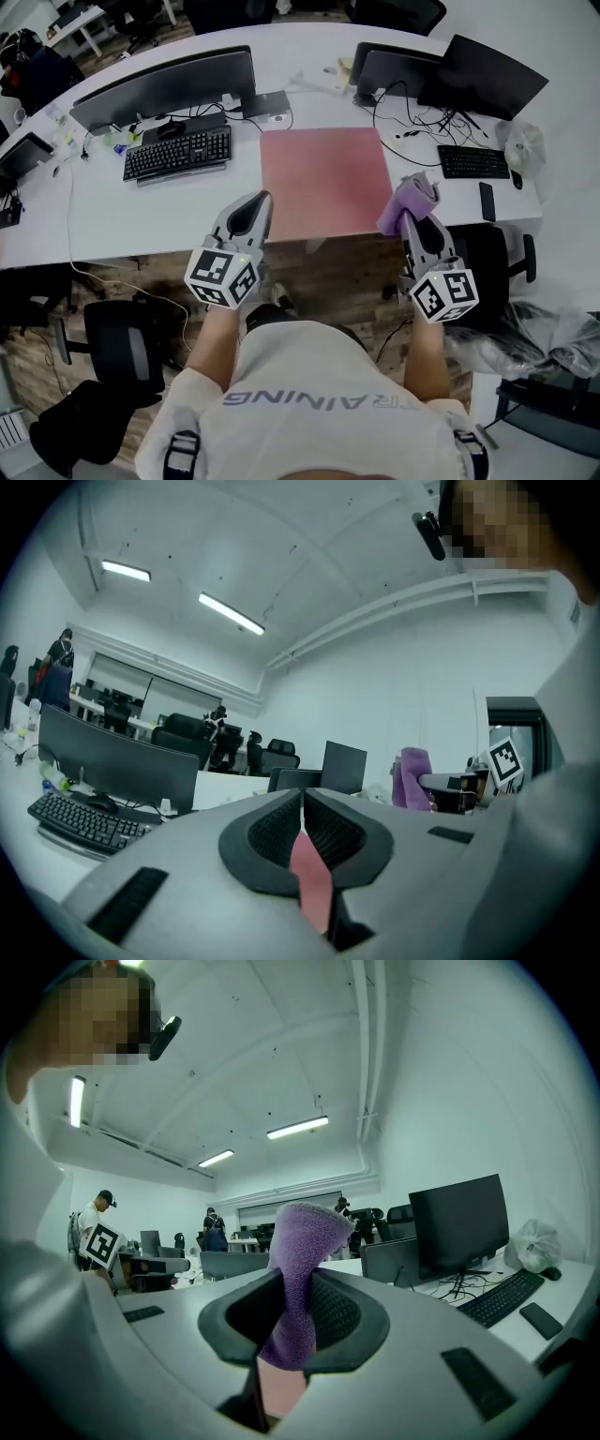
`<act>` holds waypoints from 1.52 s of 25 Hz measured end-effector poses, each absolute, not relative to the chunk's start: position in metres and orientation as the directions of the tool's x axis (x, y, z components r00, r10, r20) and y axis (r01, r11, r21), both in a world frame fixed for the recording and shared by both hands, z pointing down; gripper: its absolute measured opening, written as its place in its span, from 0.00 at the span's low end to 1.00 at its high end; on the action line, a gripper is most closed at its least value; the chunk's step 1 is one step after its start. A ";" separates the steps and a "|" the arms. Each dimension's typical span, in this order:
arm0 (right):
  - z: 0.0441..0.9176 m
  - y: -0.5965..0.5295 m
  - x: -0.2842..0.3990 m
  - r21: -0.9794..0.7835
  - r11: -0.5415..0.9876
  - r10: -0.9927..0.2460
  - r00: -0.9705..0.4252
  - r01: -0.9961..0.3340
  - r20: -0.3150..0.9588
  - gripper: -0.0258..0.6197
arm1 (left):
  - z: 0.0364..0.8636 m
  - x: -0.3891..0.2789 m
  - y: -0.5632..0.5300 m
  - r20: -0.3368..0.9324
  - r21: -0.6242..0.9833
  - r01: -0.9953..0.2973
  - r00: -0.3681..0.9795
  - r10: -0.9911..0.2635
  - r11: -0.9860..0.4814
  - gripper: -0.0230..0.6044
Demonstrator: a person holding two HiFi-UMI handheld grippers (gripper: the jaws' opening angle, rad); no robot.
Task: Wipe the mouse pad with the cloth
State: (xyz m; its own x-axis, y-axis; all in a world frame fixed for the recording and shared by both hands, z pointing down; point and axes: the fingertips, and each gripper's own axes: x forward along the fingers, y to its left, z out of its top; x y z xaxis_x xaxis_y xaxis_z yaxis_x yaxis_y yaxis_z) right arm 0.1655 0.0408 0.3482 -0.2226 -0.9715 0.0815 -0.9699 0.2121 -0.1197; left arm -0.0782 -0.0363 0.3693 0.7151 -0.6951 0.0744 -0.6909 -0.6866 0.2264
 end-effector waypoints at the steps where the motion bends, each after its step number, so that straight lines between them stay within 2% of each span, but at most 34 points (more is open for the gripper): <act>1: 0.351 0.026 0.160 -0.122 0.218 -0.969 -0.230 -0.968 0.088 0.18 | 0.370 -0.085 -0.048 0.073 0.228 -0.696 0.710 -0.701 -0.681 0.10; 7: 0.366 -0.050 0.123 -0.138 0.264 -0.952 -0.281 -0.955 0.122 0.18 | 0.381 -0.129 -0.107 0.084 0.235 -0.740 0.661 -0.745 -0.630 0.10; 17: 0.397 -0.150 0.069 -0.177 0.423 -0.862 -0.455 -0.889 0.226 0.18 | 0.410 -0.171 -0.156 0.151 0.273 -0.825 0.544 -0.825 -0.494 0.10; 28: 0.474 -0.265 0.018 -0.326 0.586 -0.657 -0.671 -0.741 0.344 0.18 | 0.439 -0.170 -0.176 0.246 0.273 -0.920 0.350 -0.904 -0.282 0.10; 38: 0.598 -0.329 -0.046 -0.417 0.570 -0.487 -0.700 -0.708 0.522 0.18 | 0.476 -0.167 -0.178 0.321 0.289 -0.947 0.232 -0.918 -0.138 0.10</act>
State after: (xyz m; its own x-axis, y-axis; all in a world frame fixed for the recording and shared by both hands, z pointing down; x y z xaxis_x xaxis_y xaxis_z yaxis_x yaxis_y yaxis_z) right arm -0.0461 -0.3293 0.5976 -0.6999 -0.4870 0.5224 -0.7079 0.5698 -0.4173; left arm -0.1670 -0.1777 0.4762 0.2321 -0.9182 0.3211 -0.9472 -0.1383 0.2892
